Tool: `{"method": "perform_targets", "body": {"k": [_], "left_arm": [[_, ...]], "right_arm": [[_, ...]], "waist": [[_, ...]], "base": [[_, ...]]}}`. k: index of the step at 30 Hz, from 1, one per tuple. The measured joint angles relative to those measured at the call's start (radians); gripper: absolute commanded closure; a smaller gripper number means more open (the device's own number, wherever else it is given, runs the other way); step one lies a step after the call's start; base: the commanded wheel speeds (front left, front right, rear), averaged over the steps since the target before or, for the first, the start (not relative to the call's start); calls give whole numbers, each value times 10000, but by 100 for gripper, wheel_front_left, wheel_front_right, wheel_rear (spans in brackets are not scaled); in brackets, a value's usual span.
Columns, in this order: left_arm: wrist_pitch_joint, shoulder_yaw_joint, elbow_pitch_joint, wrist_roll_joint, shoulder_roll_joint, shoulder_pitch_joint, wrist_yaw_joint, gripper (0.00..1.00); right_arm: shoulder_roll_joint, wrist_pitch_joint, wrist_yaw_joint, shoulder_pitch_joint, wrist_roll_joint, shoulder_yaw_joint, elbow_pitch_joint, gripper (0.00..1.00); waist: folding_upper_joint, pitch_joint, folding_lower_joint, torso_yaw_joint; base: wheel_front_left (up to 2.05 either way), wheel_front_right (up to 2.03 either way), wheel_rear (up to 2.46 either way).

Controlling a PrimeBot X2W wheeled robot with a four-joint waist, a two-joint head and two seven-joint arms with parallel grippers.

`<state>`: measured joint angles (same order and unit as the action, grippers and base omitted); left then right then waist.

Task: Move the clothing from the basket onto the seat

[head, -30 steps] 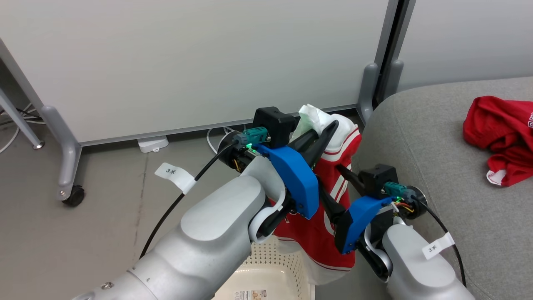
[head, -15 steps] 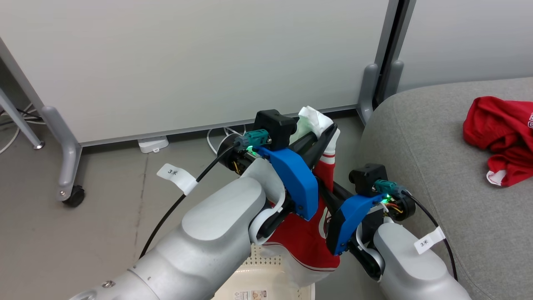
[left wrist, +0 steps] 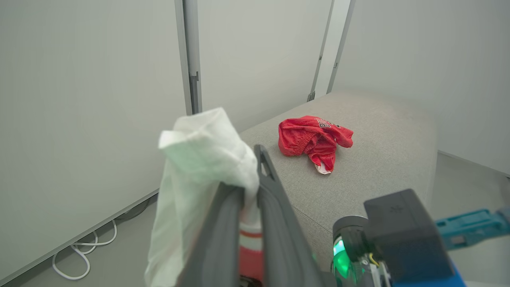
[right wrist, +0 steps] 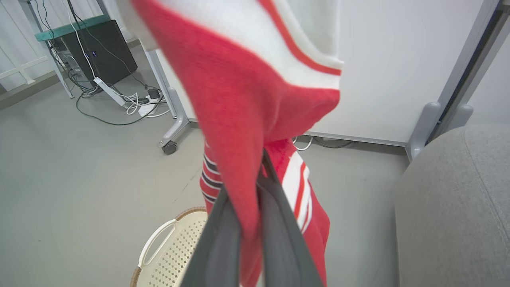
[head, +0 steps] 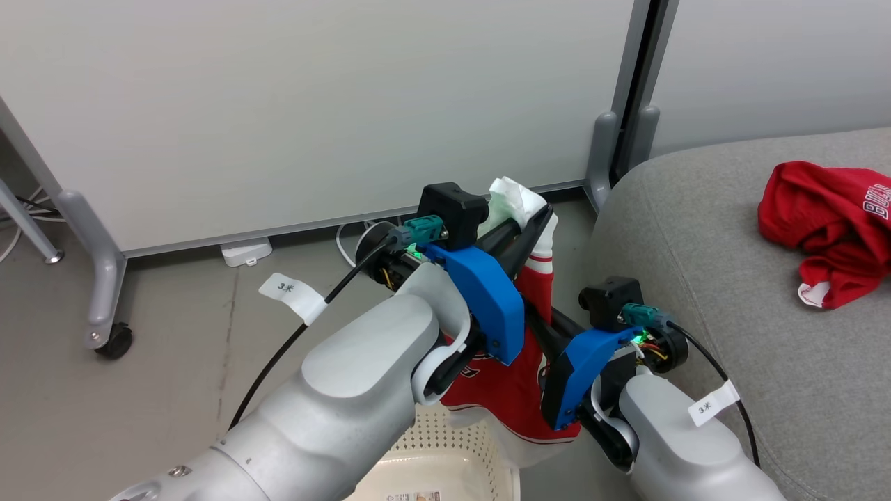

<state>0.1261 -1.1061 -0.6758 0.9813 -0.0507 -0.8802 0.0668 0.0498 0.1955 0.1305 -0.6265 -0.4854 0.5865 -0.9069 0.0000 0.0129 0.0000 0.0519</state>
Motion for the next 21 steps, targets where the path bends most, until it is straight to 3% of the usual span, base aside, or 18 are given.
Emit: {"method": "perform_targets", "body": {"k": [11,12,13,14,21], "left_arm": [[50,-111,-201,13,0,-57,-58,100],[71,-128,-221,10,0,-64,-59,81],[82,-142,-242,4,0,-80,-92,51],[107,-151,-257,-33,0,-92,-142,0],[182,-222,-355,-31,0,-150,-176,0]], "right_arm": [[0,130,0,-85,-280,290,-245,100],[0,142,0,-99,-288,326,-261,100],[0,148,0,-110,-318,355,-270,100],[0,159,0,-123,-355,378,-290,100],[0,198,0,-169,-456,508,-422,100]], "waist": [[0,39,0,25],[0,38,0,22],[0,36,0,17],[0,38,0,10],[0,52,-1,-22]], "base": [[0,0,0],[0,0,0],[0,0,0],[0,0,0],[0,0,0]]}}
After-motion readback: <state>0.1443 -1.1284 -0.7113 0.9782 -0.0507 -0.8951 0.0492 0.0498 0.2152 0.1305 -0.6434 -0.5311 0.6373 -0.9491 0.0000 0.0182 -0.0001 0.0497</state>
